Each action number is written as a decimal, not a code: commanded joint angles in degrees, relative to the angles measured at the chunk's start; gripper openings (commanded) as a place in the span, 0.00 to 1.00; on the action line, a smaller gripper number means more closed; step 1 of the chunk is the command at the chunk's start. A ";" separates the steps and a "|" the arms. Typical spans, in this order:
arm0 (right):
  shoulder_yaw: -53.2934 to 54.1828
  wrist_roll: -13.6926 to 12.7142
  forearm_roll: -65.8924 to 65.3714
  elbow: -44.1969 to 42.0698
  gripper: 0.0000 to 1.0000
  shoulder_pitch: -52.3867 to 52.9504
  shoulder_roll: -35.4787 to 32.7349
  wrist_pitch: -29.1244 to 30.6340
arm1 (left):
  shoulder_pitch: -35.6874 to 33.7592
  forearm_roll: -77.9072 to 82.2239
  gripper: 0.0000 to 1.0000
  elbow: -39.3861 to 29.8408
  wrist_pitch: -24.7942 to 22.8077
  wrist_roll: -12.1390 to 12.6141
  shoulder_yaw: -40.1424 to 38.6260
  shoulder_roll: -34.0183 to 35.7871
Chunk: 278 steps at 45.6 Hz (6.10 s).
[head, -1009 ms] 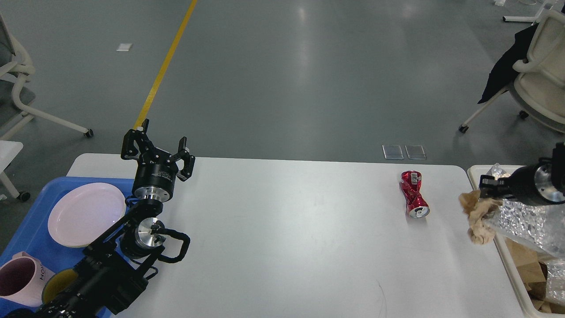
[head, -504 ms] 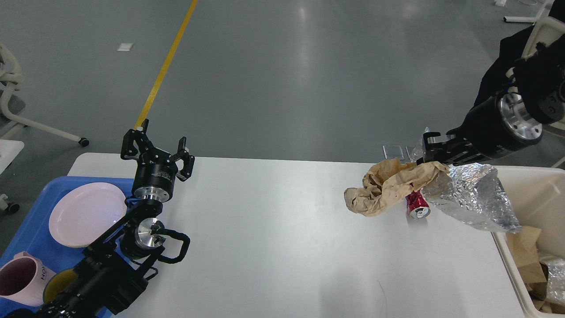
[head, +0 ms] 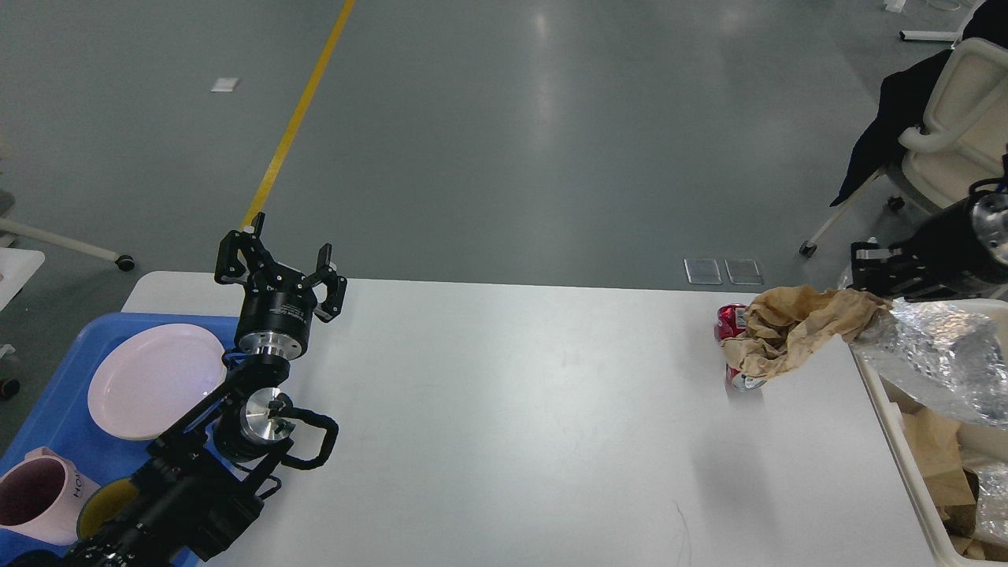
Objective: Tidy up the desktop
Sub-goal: 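Lift the foil bag and crumpled paper and drop them into the white bin, then withdraw the right gripper up out of the white bin, then reach the right gripper to the red crushed can and grasp it, then lift the red can and carry it into the white bin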
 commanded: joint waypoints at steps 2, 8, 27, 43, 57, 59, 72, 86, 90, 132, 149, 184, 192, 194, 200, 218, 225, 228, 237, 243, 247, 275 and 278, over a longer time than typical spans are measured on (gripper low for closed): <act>0.19 -0.03 0.74 -15.95 0.00 -13.91 -1.67 -2.34 | 0.00 0.00 0.96 0.00 0.02 0.00 0.00 0.02; 0.72 -0.21 3.99 -30.27 0.00 -28.32 -1.58 -10.68 | 0.00 0.00 0.96 0.00 -0.06 0.00 0.00 -0.07; 2.03 -3.37 22.19 -64.31 0.00 -64.99 4.04 -23.44 | 0.00 0.00 0.96 0.00 0.02 0.00 0.00 -0.07; 3.79 -3.37 22.63 -64.14 1.00 -66.67 5.80 -23.53 | 0.00 0.00 0.96 0.00 0.02 0.00 0.00 0.02; 6.42 -3.37 22.72 -63.61 1.00 -66.14 5.98 -23.44 | 0.00 0.00 0.96 0.00 0.02 0.00 0.00 0.02; 6.78 -3.37 22.72 -62.74 1.00 -65.88 5.98 -23.44 | 0.00 0.00 0.96 0.00 -0.06 0.00 0.00 -0.07; 6.87 -3.29 21.93 -46.41 1.00 -48.68 5.36 -17.39 | 0.00 0.00 0.96 0.00 -0.06 0.00 0.00 0.02; 4.32 -3.37 20.09 -12.58 1.00 -15.37 4.83 -3.59 | 0.00 0.00 0.96 0.00 0.02 0.00 0.00 0.02; 2.91 -3.37 16.66 -0.89 1.00 -5.08 6.41 0.37 | 0.00 0.00 0.96 0.00 0.02 0.00 0.00 0.02; 4.06 -2.50 23.86 -16.76 1.00 -36.51 19.94 -33.81 | 0.00 0.00 0.96 0.00 0.02 0.00 0.00 -0.07; 4.76 -2.41 29.22 -30.91 1.00 -48.47 24.08 -36.88 | 0.00 0.00 0.96 0.00 -0.06 0.00 0.00 -0.07; 8.36 -2.41 31.07 -35.22 0.86 -54.54 28.04 -38.47 | 0.00 0.00 0.96 0.00 -0.06 0.00 0.00 -0.07; 8.89 -2.41 31.42 -36.01 0.83 -55.06 28.65 -38.47 | 0.00 0.00 0.96 0.00 -0.06 0.00 0.00 -0.07; 8.89 -2.41 31.68 -36.45 0.79 -55.15 28.65 -38.47 | 0.00 0.00 0.96 0.00 0.02 0.00 0.00 -0.07; 8.89 -2.41 31.86 -36.98 0.71 -55.42 28.83 -38.47 | 0.00 0.00 0.96 0.00 -0.06 0.00 0.00 -0.07; 8.89 -2.41 31.77 -37.33 0.24 -55.86 28.30 -38.56 | 0.00 0.00 0.96 0.00 -0.06 0.00 0.00 -0.07; 8.89 -2.49 31.68 -37.24 0.00 -55.94 28.21 -38.47 | 0.00 0.00 0.96 0.00 -0.06 0.00 0.00 -0.07; 8.89 -2.41 31.68 -37.07 0.00 -55.86 28.21 -38.47 | 0.00 0.00 0.96 0.00 -0.06 0.00 0.00 -0.07; 8.36 -1.53 30.02 -31.89 0.00 -49.80 23.91 -38.30 | 0.00 0.00 0.96 0.00 0.02 0.00 0.00 -0.07; 7.84 1.02 25.45 -21.09 0.00 -41.46 19.26 -37.77 | 0.00 0.00 0.96 0.00 0.02 0.00 0.00 -0.07; 6.70 1.64 19.21 -9.50 0.00 -32.59 14.77 -36.98 | 0.00 0.00 0.96 0.00 -0.06 0.00 0.00 -0.07; -16.25 16.14 9.45 31.05 0.00 5.05 17.40 -34.78 | 0.00 0.00 0.96 0.00 0.02 0.00 0.00 -0.07; -15.72 15.61 9.54 30.70 0.00 5.40 17.93 -32.50 | 0.00 0.00 0.96 0.00 0.02 0.00 0.00 -0.07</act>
